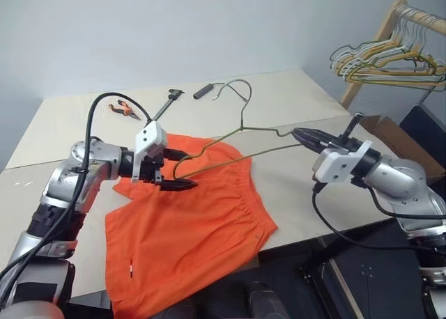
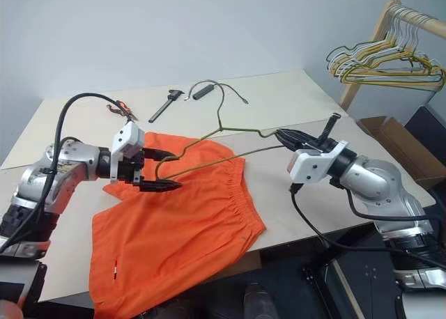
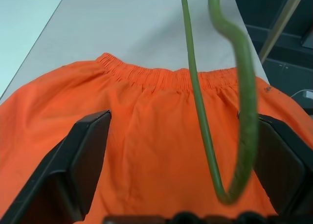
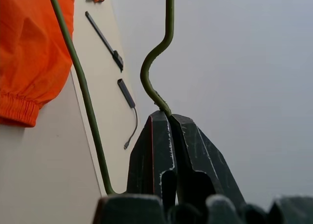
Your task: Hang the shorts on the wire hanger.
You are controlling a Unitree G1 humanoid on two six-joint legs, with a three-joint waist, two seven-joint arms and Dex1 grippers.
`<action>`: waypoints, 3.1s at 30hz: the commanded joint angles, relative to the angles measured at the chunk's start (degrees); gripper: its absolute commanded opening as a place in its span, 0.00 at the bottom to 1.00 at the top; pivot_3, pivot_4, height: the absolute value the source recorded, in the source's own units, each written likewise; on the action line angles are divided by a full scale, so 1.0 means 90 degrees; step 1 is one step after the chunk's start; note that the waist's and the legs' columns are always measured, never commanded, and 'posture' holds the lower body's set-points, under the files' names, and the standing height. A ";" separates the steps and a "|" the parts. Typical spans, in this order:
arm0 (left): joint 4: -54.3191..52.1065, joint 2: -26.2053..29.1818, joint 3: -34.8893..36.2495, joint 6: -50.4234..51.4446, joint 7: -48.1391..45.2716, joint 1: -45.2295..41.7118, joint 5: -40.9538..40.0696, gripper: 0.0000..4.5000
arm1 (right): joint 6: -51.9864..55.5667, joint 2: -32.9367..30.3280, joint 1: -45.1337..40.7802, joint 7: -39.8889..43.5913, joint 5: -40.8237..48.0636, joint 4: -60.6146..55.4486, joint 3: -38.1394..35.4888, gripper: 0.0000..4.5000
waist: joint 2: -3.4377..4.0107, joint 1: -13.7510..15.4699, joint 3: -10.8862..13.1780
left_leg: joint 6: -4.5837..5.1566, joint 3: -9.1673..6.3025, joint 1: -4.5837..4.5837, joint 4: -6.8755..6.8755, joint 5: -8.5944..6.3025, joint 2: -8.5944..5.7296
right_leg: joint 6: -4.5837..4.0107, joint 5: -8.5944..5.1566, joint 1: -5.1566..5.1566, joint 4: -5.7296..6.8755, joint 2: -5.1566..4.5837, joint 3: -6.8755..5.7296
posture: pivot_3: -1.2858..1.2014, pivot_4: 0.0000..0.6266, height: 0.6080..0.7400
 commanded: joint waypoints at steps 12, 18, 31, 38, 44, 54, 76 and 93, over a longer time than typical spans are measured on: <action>0.0047 -0.0075 0.0129 -0.0229 -0.0213 -0.0070 0.0199 0.00 | 0.0146 0.0095 -0.0139 0.0236 0.0314 -0.0373 -0.0339 0.00 | -0.0001 -0.0001 -0.0002 | 0.0004 0.0007 0.0000 0.0002 -0.0002 0.0003 | 0.0004 0.0003 -0.0001 0.0000 -0.0001 0.0005 | 0.47 0.03 1.00; -0.0001 -0.0077 0.0178 -0.0226 -0.0206 -0.0041 0.0182 0.00 | 0.0051 0.0090 -0.0140 0.0332 0.0256 -0.0365 -0.0315 0.00 | -0.0001 0.0003 -0.0004 | 0.0005 0.0008 -0.0001 0.0003 -0.0003 0.0004 | 0.0005 0.0003 -0.0002 0.0000 -0.0002 0.0007 | 0.47 0.03 1.00; 0.0067 -0.0032 0.0262 -0.0124 -0.0143 -0.0036 0.0184 0.00 | 0.0491 -0.0272 0.0110 0.1298 0.1057 -0.0567 -0.0525 0.69 | -0.0001 0.0006 -0.0005 | 0.0008 0.0011 -0.0001 0.0004 -0.0004 0.0004 | 0.0007 0.0004 -0.0001 -0.0002 -0.0002 0.0009 | 0.47 0.04 1.00; 0.0017 0.0109 0.0256 -0.0235 -0.0246 0.0063 0.0239 0.00 | 0.2790 -0.0953 0.0179 0.2948 0.3182 -0.1074 -0.0771 0.99 | -0.0001 0.0009 -0.0006 | 0.0015 0.0013 0.0000 0.0010 -0.0008 0.0007 | 0.0009 0.0006 0.0001 -0.0002 -0.0003 0.0010 | 0.47 0.05 1.00; -0.0049 0.0196 0.0246 -0.0234 -0.0342 0.0053 0.0228 0.00 | 0.5849 -0.1487 -0.0809 0.3995 0.4381 -0.1385 -0.0233 0.99 | 0.0001 0.0008 -0.0007 | 0.0022 0.0017 -0.0001 0.0025 -0.0013 0.0009 | 0.0013 0.0008 0.0002 0.0001 -0.0002 0.0012 | 0.47 0.04 1.00; -0.0108 0.0226 0.0230 -0.0157 -0.0431 0.0001 0.0223 0.00 | 0.6856 -0.0866 -0.2928 0.4917 0.3308 -0.0130 0.1357 0.99 | 0.0004 0.0045 -0.0009 | 0.0050 0.0021 -0.0024 0.0071 -0.0038 0.0010 | 0.0021 0.0009 -0.0011 -0.0004 -0.0004 0.0010 | 0.48 0.05 1.00; -0.0158 0.0226 0.0217 -0.0185 -0.0474 0.0004 0.0238 0.00 | 0.6520 0.0300 -0.3700 0.5700 0.1924 0.1112 0.2020 0.15 | 0.0007 0.0037 -0.0011 | 0.0051 0.0018 -0.0063 0.0083 -0.0039 -0.0017 | 0.0040 0.0019 -0.0042 -0.0001 -0.0041 0.0003 | 0.48 0.03 1.00; 0.0860 0.0393 0.0536 -0.1251 -0.1453 -0.0128 0.0254 0.61 | 0.6623 -0.0475 -0.2457 0.6224 0.2659 0.0129 0.1131 0.00 | 0.0008 0.0061 -0.0012 | 0.0051 0.0017 -0.0067 0.0089 -0.0039 -0.0018 | 0.0042 0.0020 -0.0043 -0.0002 -0.0043 -0.0002 | 0.48 0.03 1.00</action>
